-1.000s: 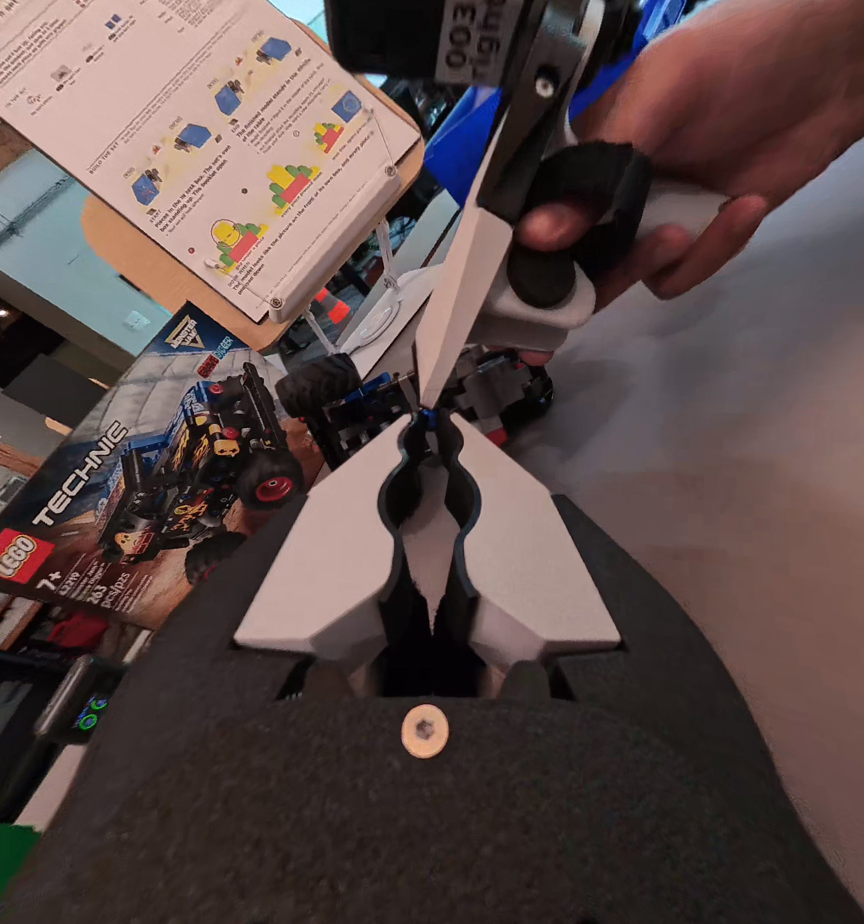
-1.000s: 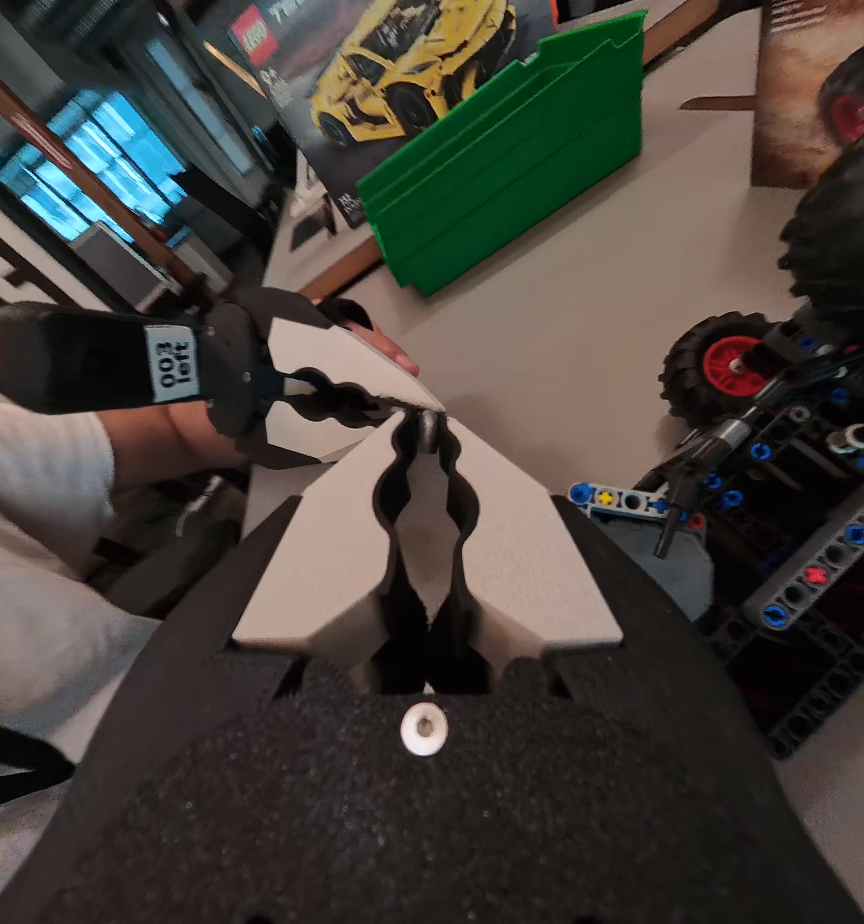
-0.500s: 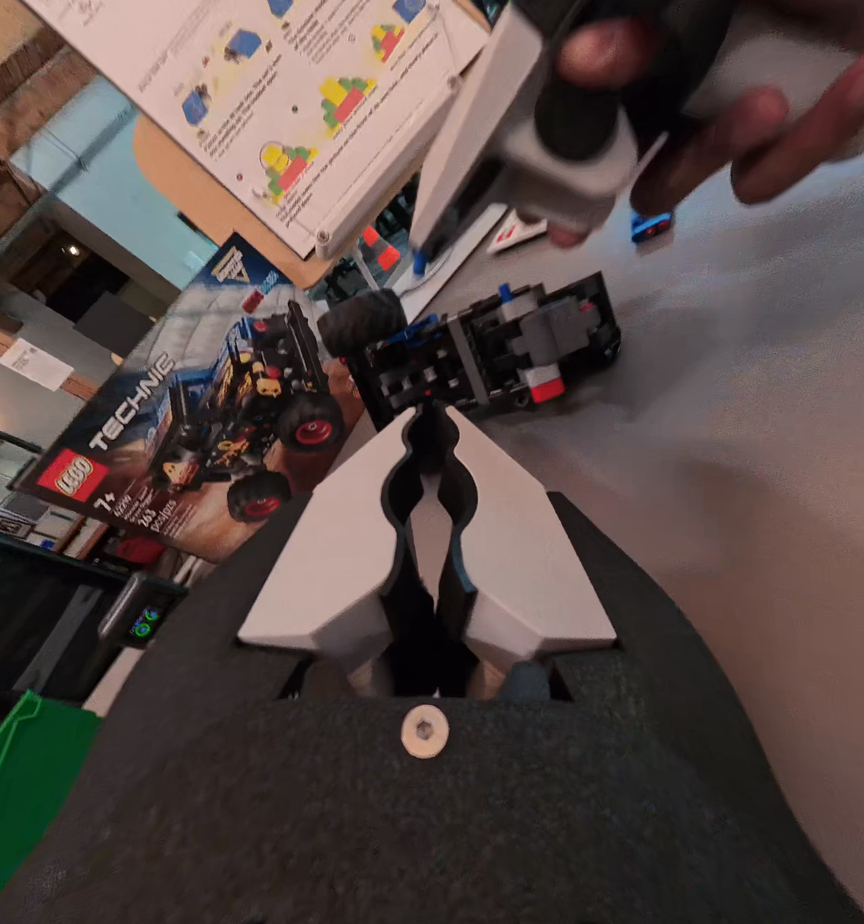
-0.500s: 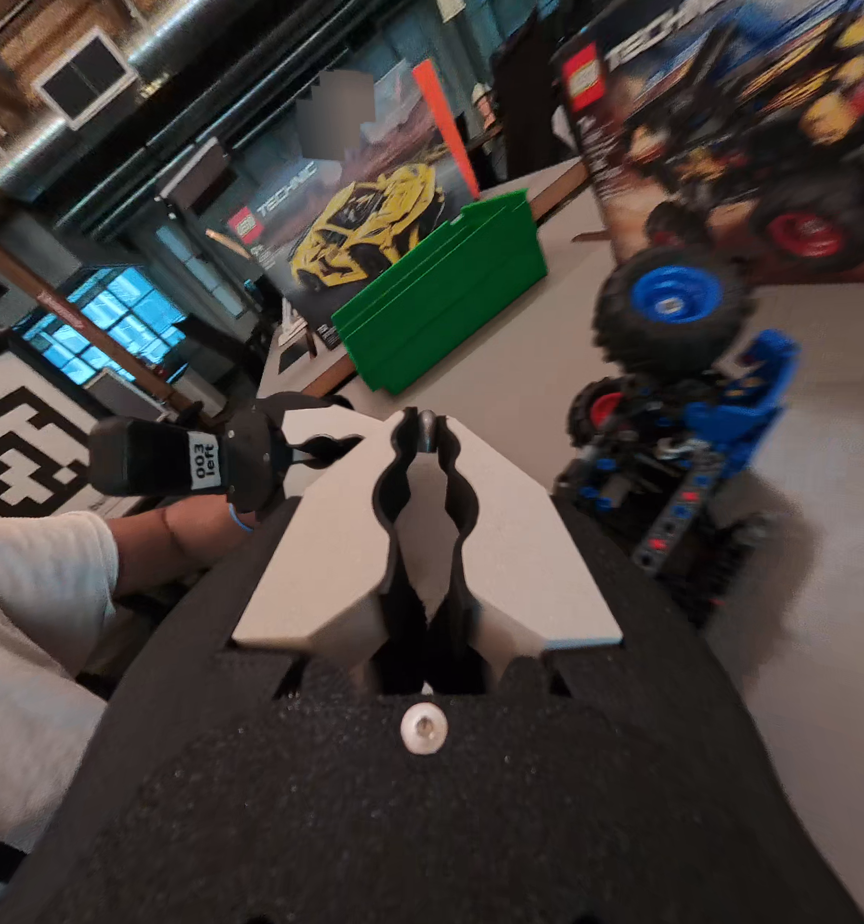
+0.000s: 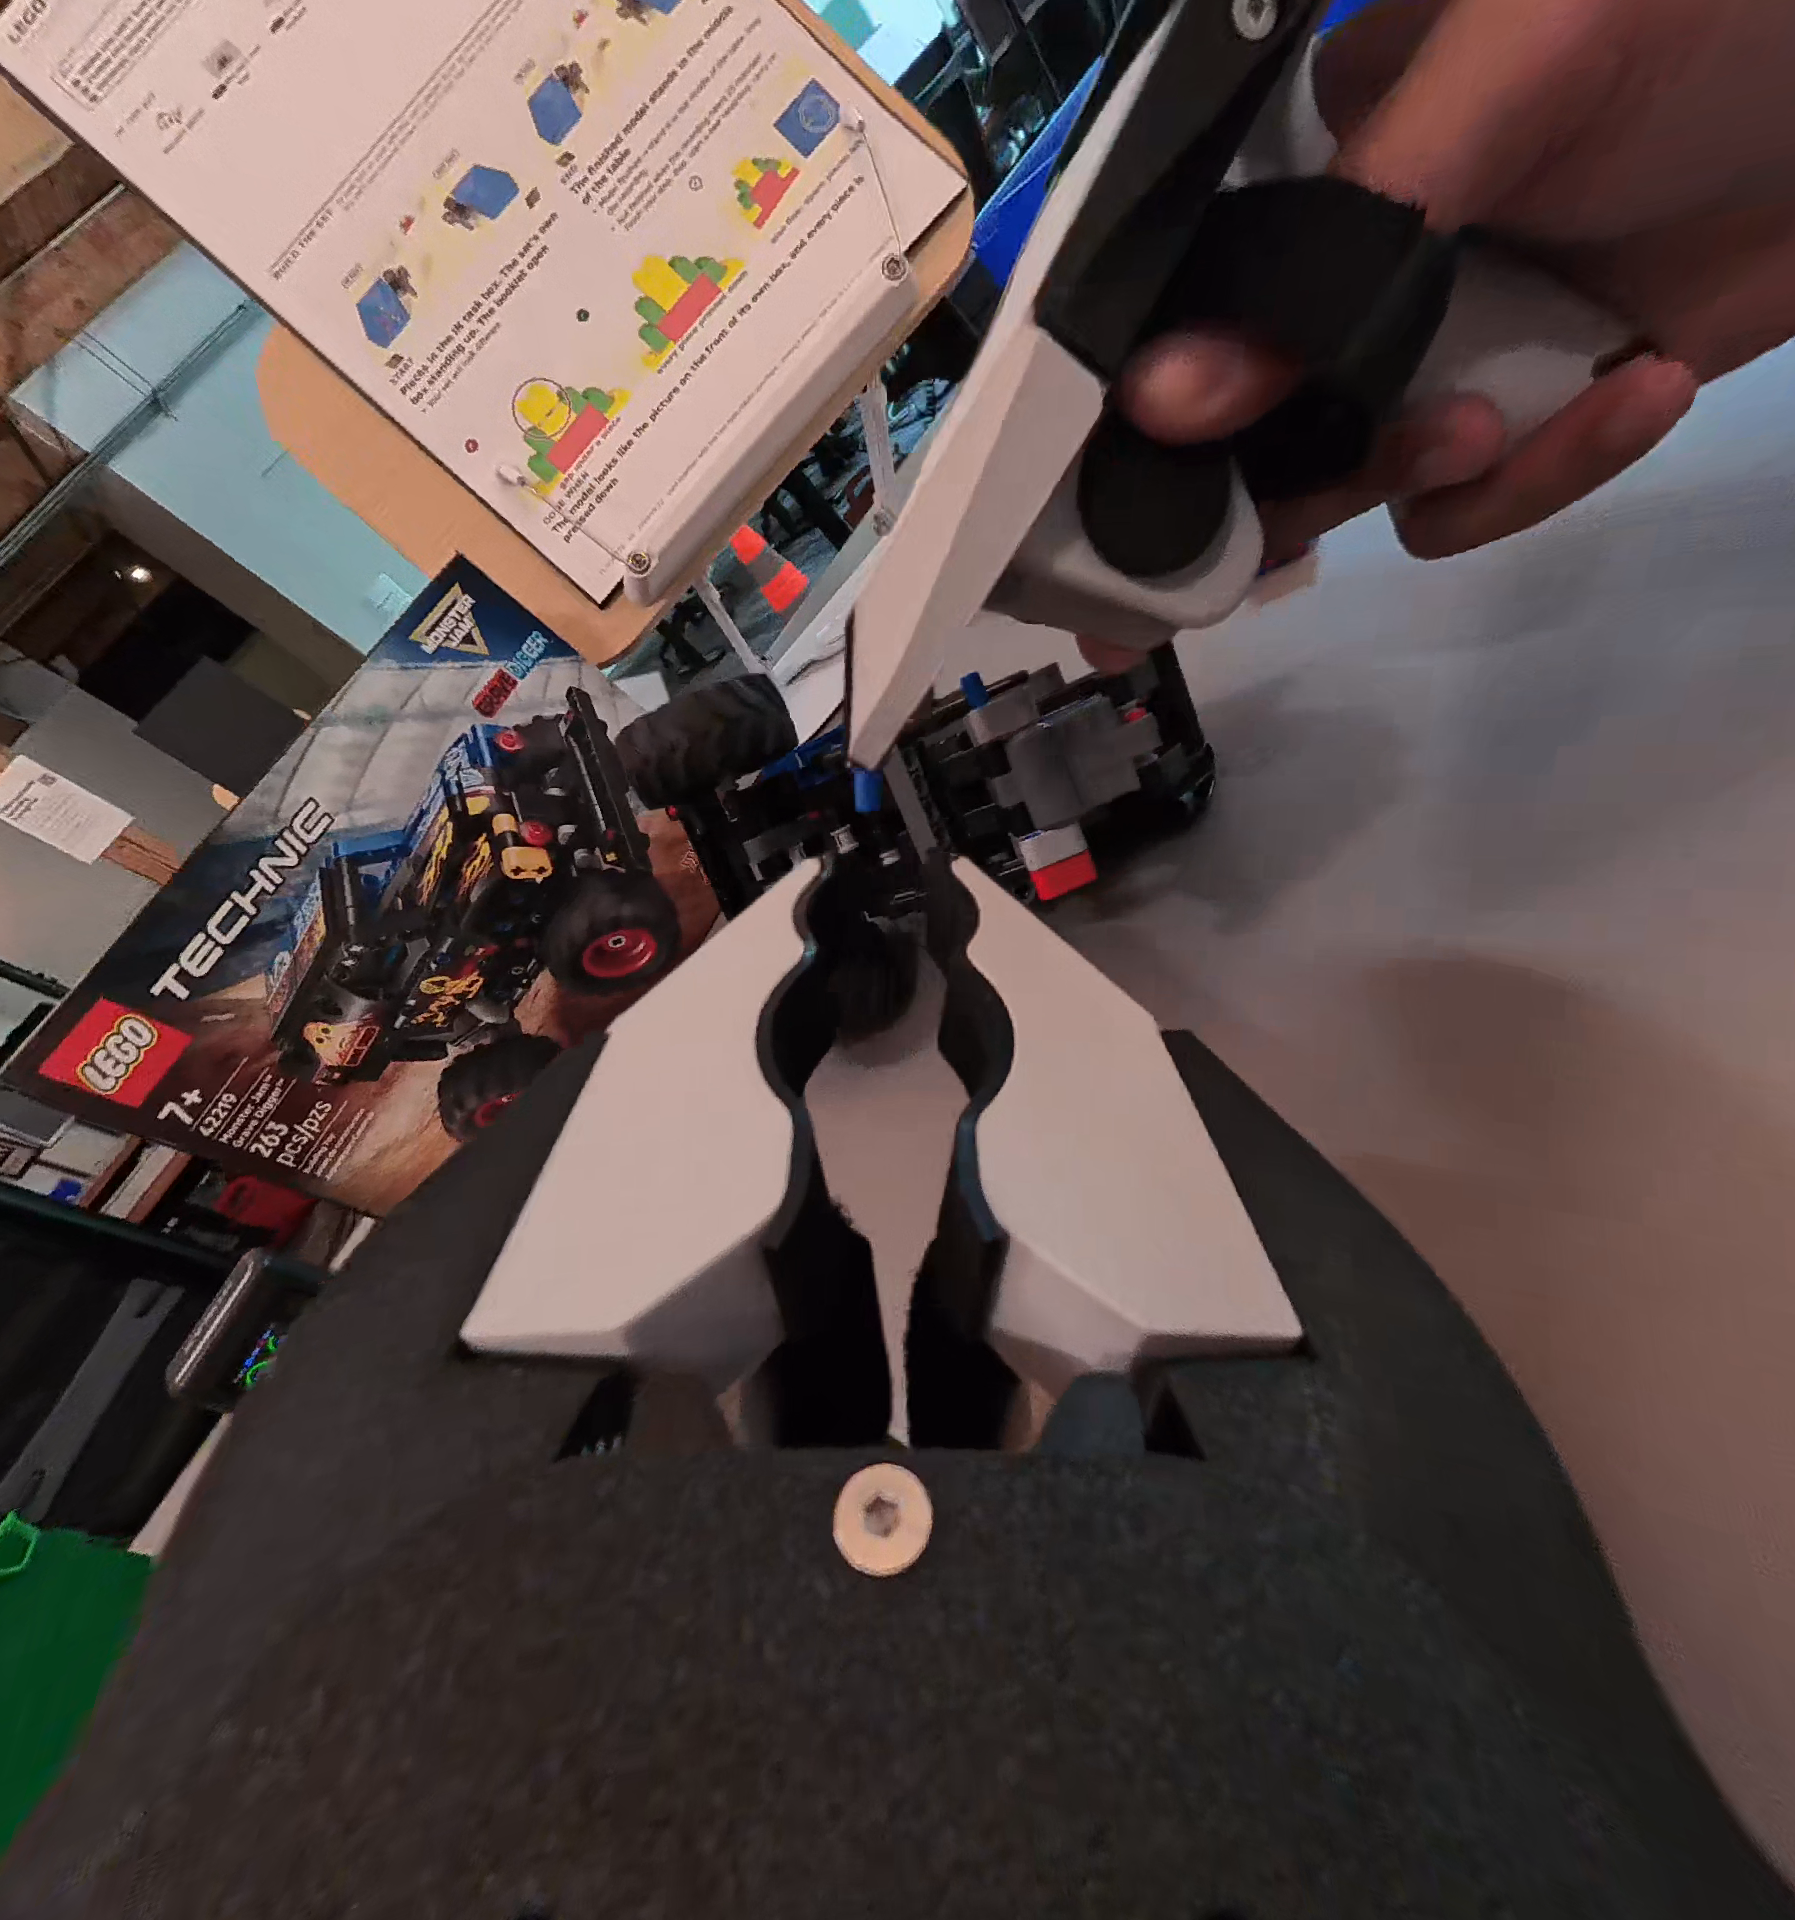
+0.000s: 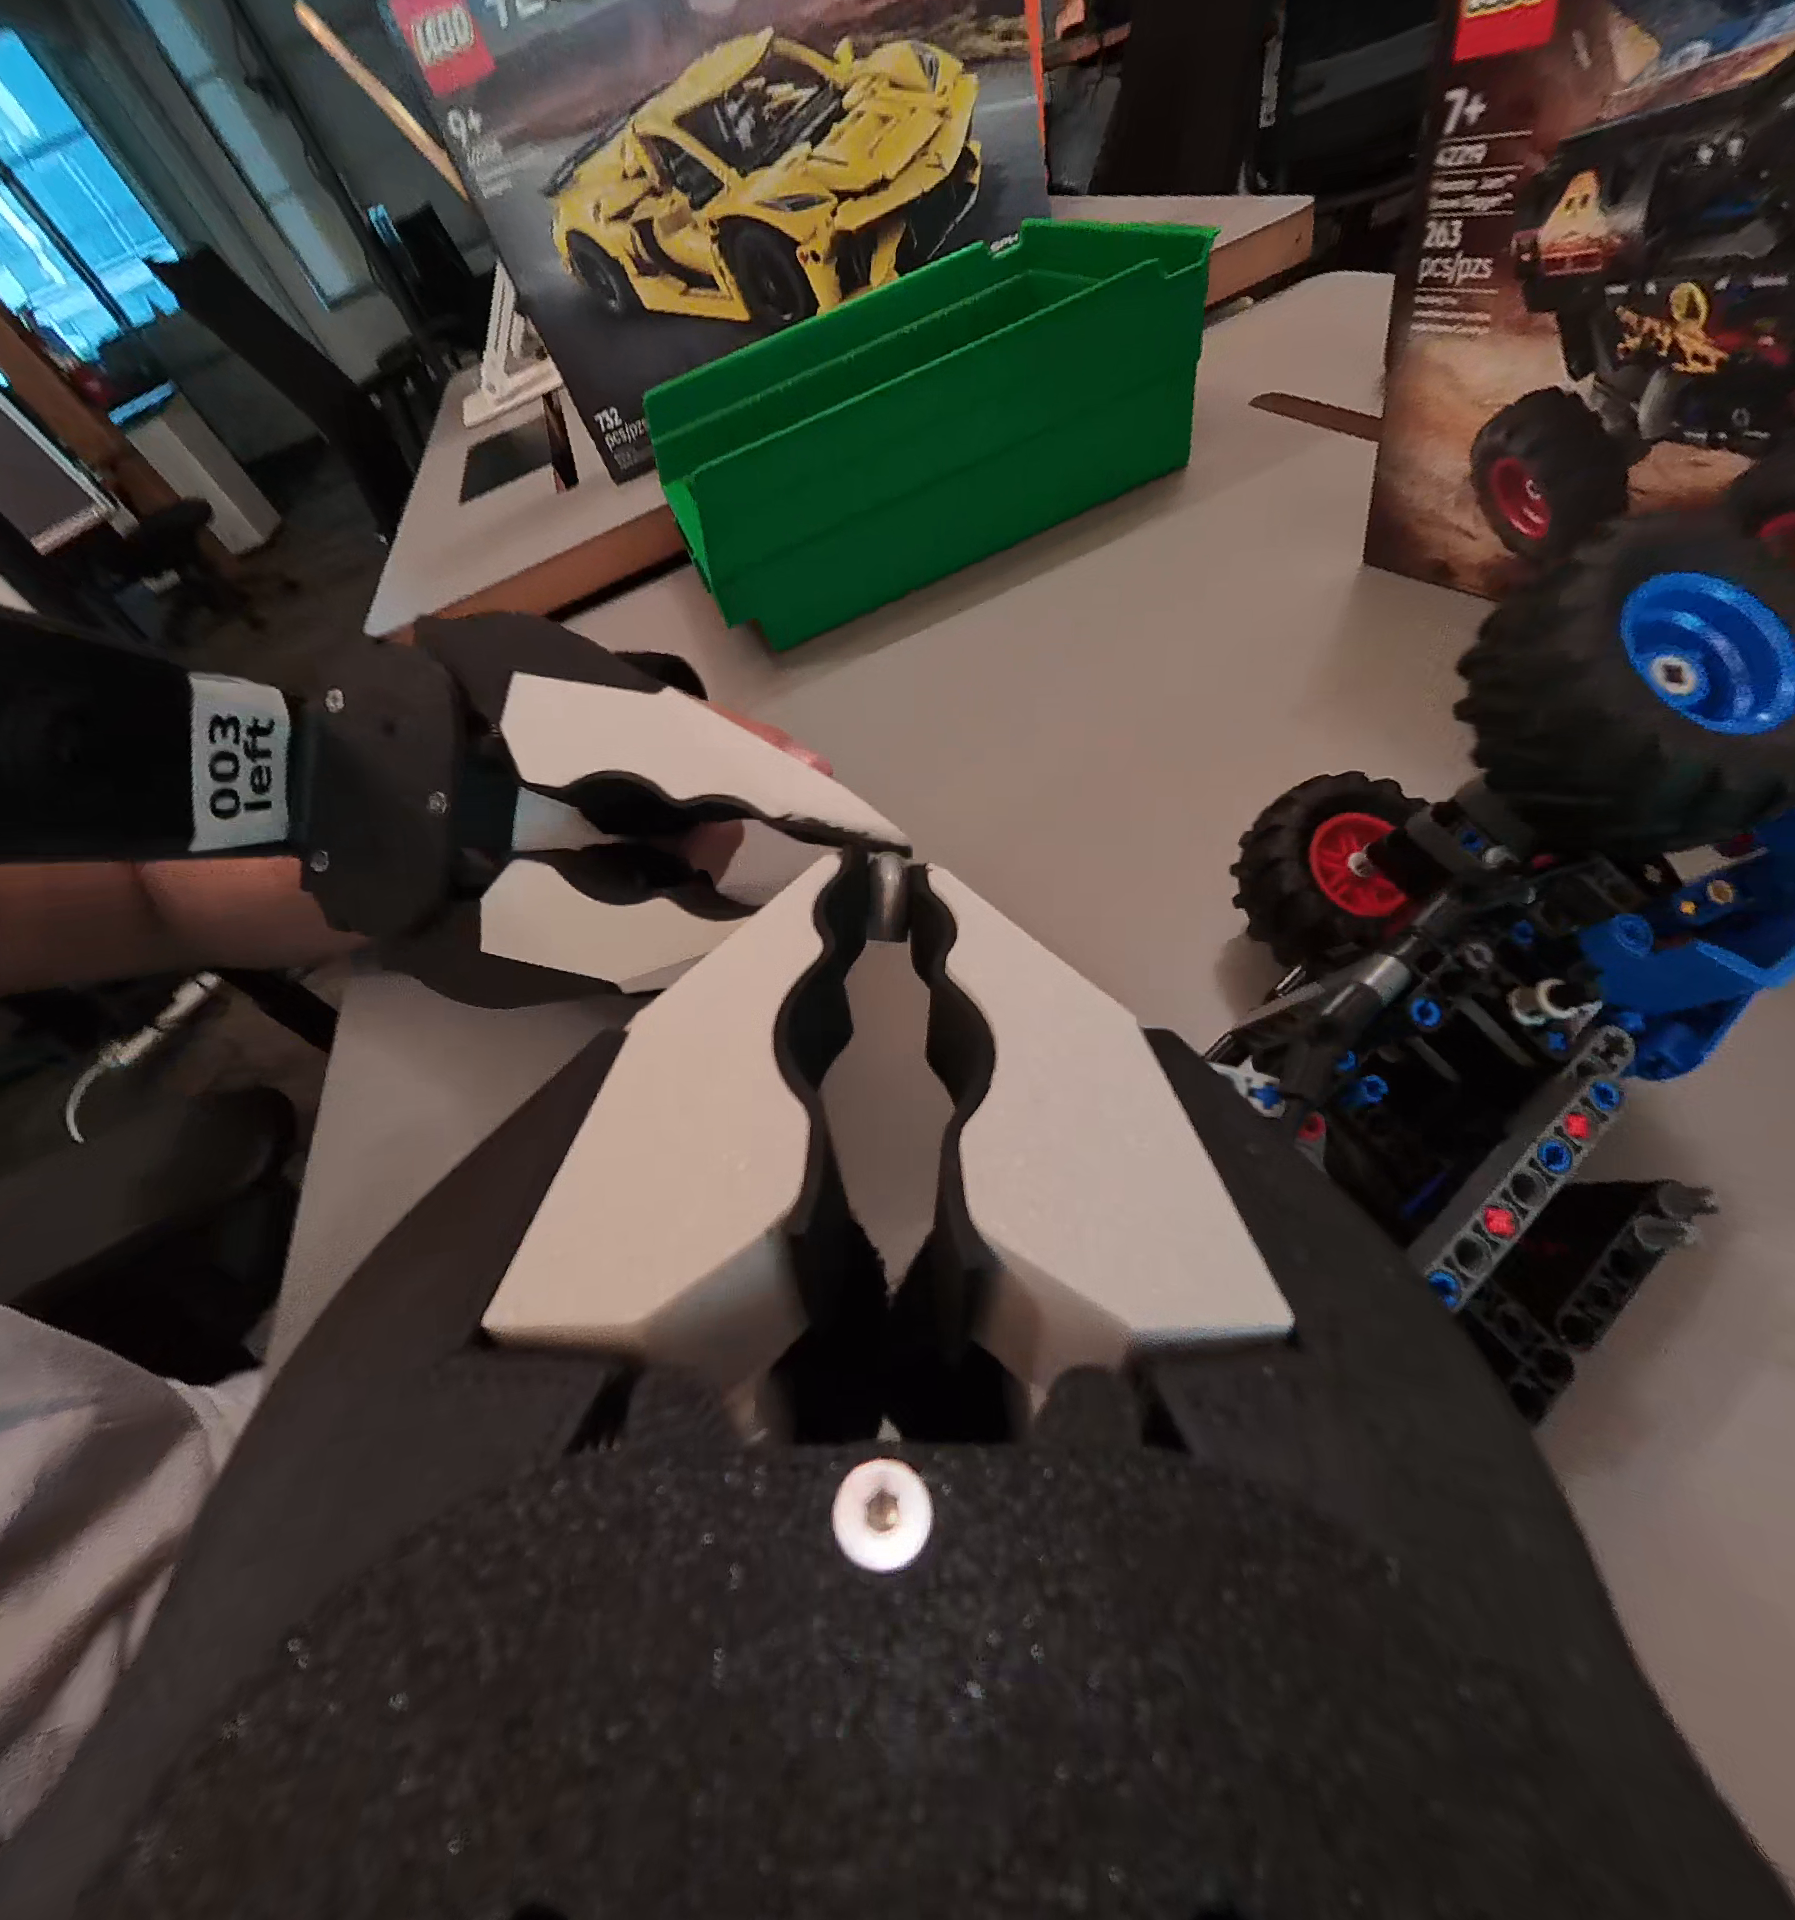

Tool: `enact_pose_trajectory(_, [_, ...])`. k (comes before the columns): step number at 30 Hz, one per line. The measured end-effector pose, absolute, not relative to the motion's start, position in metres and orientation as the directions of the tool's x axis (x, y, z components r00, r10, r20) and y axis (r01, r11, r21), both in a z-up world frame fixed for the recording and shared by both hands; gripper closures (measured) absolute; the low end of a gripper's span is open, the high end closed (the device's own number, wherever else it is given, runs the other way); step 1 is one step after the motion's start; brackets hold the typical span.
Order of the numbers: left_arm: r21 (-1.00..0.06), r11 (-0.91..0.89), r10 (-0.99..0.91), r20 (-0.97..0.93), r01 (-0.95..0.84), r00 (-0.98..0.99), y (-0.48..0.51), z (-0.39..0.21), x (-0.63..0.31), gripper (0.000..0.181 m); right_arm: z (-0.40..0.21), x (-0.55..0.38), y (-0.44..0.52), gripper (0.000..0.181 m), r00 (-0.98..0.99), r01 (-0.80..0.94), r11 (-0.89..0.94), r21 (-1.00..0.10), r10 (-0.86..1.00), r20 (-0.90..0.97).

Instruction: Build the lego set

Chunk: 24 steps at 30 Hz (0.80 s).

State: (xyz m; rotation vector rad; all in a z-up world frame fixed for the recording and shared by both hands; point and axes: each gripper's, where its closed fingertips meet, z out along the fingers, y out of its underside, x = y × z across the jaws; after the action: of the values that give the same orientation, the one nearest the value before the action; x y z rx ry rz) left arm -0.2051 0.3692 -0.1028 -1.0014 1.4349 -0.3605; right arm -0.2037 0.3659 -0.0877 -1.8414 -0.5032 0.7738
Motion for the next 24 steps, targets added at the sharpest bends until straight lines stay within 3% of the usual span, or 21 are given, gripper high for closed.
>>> enact_pose_trajectory(5, [-0.724,0.592,-0.720,-0.672,-0.353,0.171,0.3676,-0.1024,-0.2039,0.176,-0.0959,-0.2130,0.3637,0.173,0.717,0.086,-0.358,-0.930,0.670,-0.191])
enact_pose_trajectory(13, [-0.679,0.636,-0.652,-0.727,-0.365,0.215,0.3693,-0.0992,-0.2049,0.178,-0.0951,-0.2137,0.3641,0.173,0.716,0.066,-0.355,-0.933,0.668,-0.203])
enact_pose_trajectory(17, [-0.754,0.555,-0.743,-0.640,-0.352,0.198,0.3724,-0.1038,-0.2032,0.177,-0.0959,-0.2105,0.3664,0.173,0.705,-0.008,-0.416,-0.909,0.643,-0.300])
enact_pose_trajectory(24, [-0.749,0.567,-0.737,-0.647,-0.342,0.195,0.3730,-0.1022,-0.2043,0.176,-0.0932,-0.2101,0.3661,0.173,0.620,-0.137,-0.492,-0.860,0.634,-0.462])
